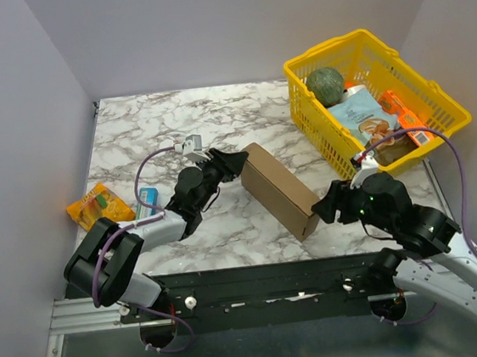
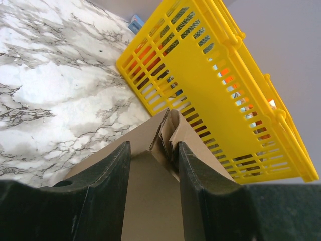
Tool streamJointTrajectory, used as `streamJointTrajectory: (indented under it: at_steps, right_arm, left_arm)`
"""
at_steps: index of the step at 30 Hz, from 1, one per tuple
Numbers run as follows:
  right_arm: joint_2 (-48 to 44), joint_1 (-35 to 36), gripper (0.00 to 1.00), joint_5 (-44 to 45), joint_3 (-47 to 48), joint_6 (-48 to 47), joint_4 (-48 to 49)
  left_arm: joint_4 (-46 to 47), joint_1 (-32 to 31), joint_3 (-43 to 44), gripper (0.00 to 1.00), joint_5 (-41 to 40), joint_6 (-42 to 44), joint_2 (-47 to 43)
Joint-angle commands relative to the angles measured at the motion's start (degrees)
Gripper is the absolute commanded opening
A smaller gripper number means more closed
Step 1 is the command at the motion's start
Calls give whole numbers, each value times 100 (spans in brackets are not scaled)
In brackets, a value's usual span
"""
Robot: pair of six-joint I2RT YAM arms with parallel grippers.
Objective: Fold the paper box
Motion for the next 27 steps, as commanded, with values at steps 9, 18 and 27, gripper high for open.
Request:
streamJointTrajectory:
  at_steps: [9, 18, 27]
  right_arm:
    - [18, 23, 56, -381, -236, 199, -535]
    - [71, 32, 32, -663, -544, 436, -842]
    - [430, 322, 24, -506, -570, 577, -1001]
  left_arm:
    - [-3481, -51, -741, 32, -44, 691, 722]
    - [-3367, -51, -767, 32, 8, 603, 766]
    - [-3164, -51, -856, 32, 44, 568, 749]
